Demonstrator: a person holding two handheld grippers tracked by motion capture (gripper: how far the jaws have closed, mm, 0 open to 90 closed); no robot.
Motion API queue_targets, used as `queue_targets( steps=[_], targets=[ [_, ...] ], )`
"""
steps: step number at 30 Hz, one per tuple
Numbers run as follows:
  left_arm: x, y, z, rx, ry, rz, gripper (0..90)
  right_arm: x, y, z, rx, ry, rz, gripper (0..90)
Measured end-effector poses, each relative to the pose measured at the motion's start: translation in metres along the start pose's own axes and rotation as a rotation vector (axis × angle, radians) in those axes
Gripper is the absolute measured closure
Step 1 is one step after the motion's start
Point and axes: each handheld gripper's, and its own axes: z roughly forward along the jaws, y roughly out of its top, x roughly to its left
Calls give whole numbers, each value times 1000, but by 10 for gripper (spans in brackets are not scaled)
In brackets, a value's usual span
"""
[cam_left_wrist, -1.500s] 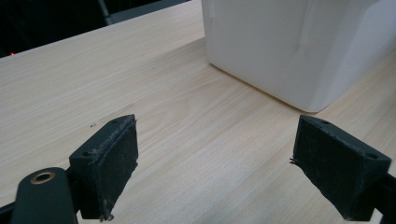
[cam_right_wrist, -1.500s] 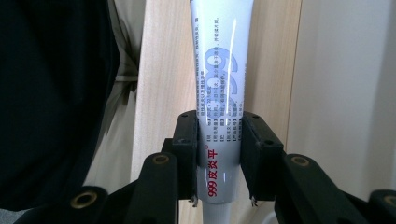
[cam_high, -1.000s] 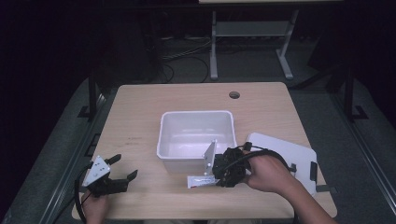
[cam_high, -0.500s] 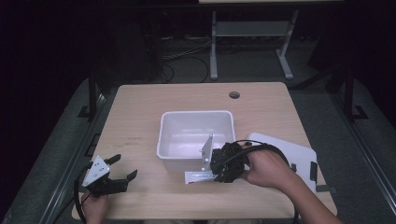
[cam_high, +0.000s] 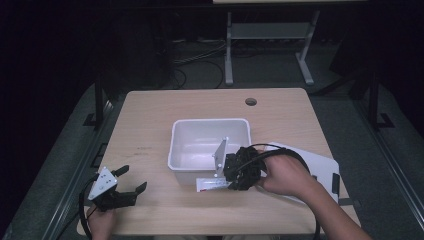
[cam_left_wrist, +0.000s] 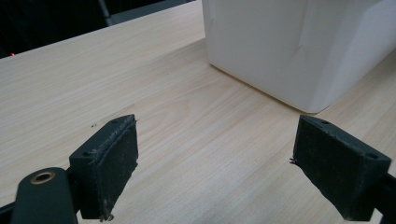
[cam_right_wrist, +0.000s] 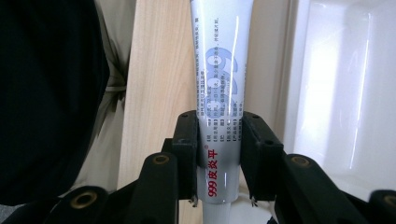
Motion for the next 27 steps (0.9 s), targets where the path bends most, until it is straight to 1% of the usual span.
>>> queue_targets(
  steps=[10, 13, 18, 27],
  targets=[
    [1, 0, 0, -2, -1, -2, 136, -9, 3, -4, 3, -2, 6, 685],
    [0, 0, 0, -2, 1, 0, 135, -10, 6, -6, 12, -4, 1, 685],
    [1, 0, -1, -3, 1, -1, 135, -13, 10, -9, 12, -4, -1, 685],
    [1, 0, -1, -4, 2, 1, 135, -24, 9, -10, 19, -7, 15, 685]
  ],
)
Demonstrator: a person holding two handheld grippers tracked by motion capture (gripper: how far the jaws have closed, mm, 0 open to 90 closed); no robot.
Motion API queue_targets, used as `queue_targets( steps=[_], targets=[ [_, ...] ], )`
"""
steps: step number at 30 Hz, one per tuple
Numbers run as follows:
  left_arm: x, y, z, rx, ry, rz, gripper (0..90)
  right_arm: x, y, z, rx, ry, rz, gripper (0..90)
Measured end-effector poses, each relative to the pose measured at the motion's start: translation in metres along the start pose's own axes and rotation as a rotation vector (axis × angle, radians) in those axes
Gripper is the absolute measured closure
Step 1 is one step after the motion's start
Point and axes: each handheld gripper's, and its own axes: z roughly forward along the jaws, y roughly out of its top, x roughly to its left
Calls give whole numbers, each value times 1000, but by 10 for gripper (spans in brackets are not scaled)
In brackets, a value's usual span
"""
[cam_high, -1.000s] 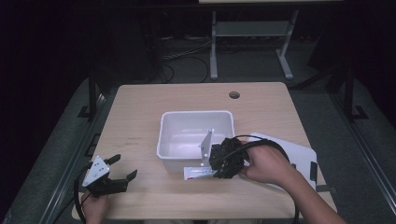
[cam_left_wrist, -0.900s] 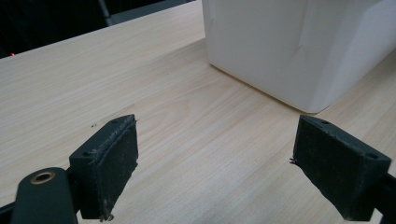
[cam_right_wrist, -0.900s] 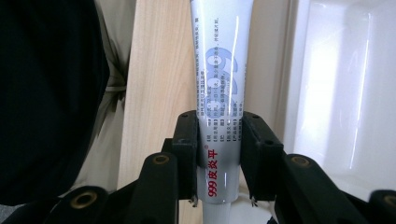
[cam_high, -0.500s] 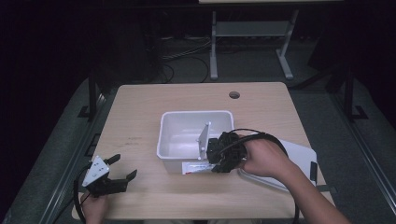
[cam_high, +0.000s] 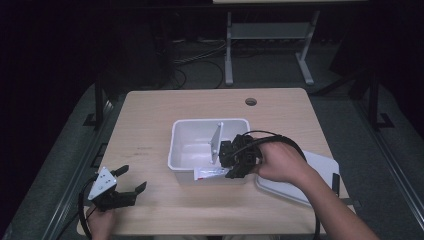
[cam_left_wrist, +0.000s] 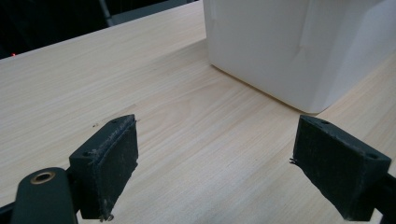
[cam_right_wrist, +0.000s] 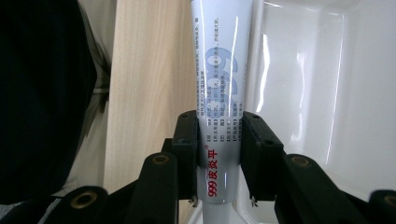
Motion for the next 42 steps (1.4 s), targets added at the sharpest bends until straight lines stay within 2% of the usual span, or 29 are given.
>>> queue_targets(
  steps=[42],
  targets=[
    [-1, 0, 1, -7, -6, -3, 136, -36, -8, 15, 30, 6, 68, 685]
  ],
)
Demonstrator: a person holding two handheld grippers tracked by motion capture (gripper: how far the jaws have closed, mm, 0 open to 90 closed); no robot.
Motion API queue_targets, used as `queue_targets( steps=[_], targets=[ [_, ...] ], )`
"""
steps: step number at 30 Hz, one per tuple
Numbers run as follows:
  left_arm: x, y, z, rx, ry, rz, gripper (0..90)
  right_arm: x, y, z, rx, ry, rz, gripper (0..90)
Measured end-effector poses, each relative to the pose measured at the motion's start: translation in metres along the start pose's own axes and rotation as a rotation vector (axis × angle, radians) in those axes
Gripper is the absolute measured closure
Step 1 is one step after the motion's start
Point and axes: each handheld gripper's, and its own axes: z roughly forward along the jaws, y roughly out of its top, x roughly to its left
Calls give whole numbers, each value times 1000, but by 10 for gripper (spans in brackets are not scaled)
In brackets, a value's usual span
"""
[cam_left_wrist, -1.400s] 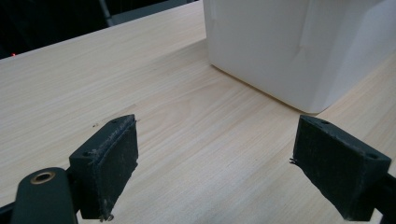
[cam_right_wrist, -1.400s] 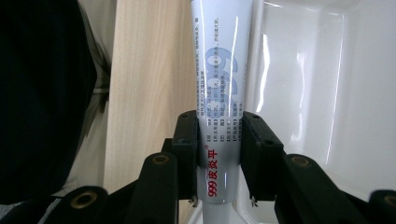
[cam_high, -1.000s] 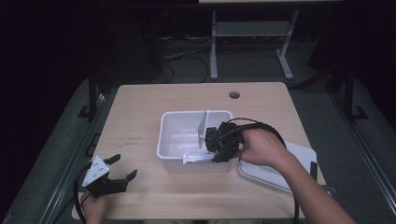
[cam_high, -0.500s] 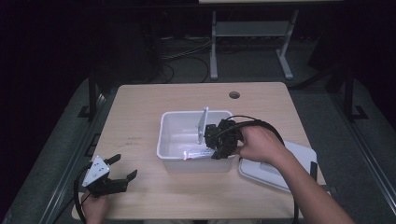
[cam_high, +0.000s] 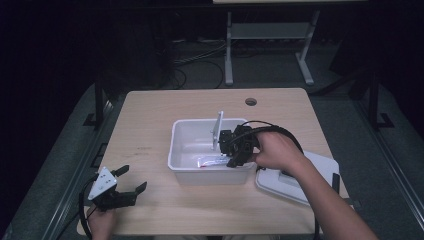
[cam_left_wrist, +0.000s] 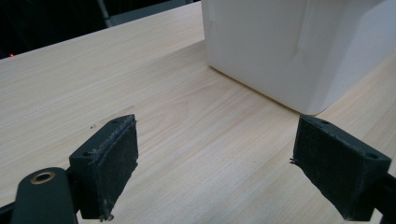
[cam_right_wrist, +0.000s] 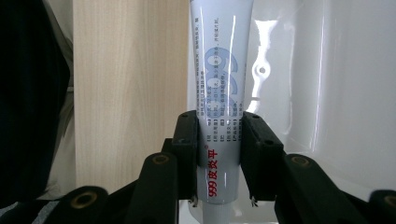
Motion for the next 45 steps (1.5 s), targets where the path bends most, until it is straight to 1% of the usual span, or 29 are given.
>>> queue_targets(
  steps=[17, 21, 24, 28, 29, 33, 35, 37, 45],
  targets=[
    [0, 0, -1, -1, 1, 0, 135, -12, 2, 15, 35, 12, 8, 685],
    [0, 0, -1, 0, 0, 2, 135, -14, 3, 18, 36, 17, 10, 685],
    [0, 0, -1, 1, -1, 3, 136, -15, 2, 23, 35, 30, 13, 685],
    [0, 0, -1, 0, -1, 0, 136, -19, -1, 28, 29, 40, 31, 685],
    [0, 0, 0, 0, -2, 0, 135, -19, -2, 29, 24, 40, 31, 685],
    [0, 0, 0, 0, -1, 2, 135, -22, -3, 31, 35, 41, 36, 685],
    [0, 0, 0, 1, 0, 3, 135, -23, -4, 32, 30, 43, 46, 685],
    [0, 0, 0, 0, -1, 2, 135, -24, -4, 33, 29, 43, 40, 685],
    [0, 0, -1, 1, -1, 0, 135, -28, -4, 38, 32, 53, 53, 685]
  ],
)
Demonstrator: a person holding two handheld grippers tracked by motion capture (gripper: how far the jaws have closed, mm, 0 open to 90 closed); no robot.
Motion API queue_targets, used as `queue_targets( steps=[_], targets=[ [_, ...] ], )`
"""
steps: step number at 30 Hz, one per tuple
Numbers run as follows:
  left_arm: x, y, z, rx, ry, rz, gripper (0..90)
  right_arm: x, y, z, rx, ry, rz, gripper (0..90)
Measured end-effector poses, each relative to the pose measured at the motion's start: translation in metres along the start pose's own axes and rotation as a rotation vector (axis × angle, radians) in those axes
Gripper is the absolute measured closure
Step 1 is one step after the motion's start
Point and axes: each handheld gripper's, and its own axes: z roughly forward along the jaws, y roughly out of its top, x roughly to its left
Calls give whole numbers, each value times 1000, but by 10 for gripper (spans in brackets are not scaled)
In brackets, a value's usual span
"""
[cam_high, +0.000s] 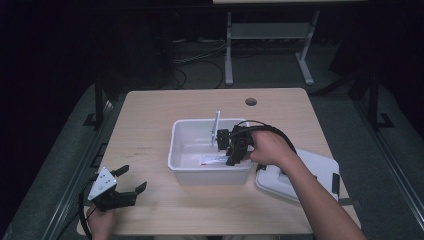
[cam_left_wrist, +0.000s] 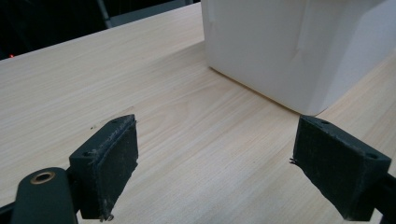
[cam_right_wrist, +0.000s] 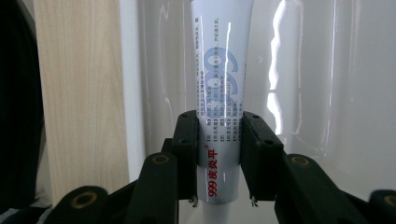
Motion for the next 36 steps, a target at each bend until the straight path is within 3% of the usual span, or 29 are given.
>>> queue_targets(
  steps=[21, 36],
  targets=[
    [0, 0, 0, -1, -1, 0, 135, -11, -6, 17, 0, 34, 27, 684],
    [0, 0, 0, -2, 1, -1, 135, -12, -5, 19, 5, 37, 34, 684]
  ],
)
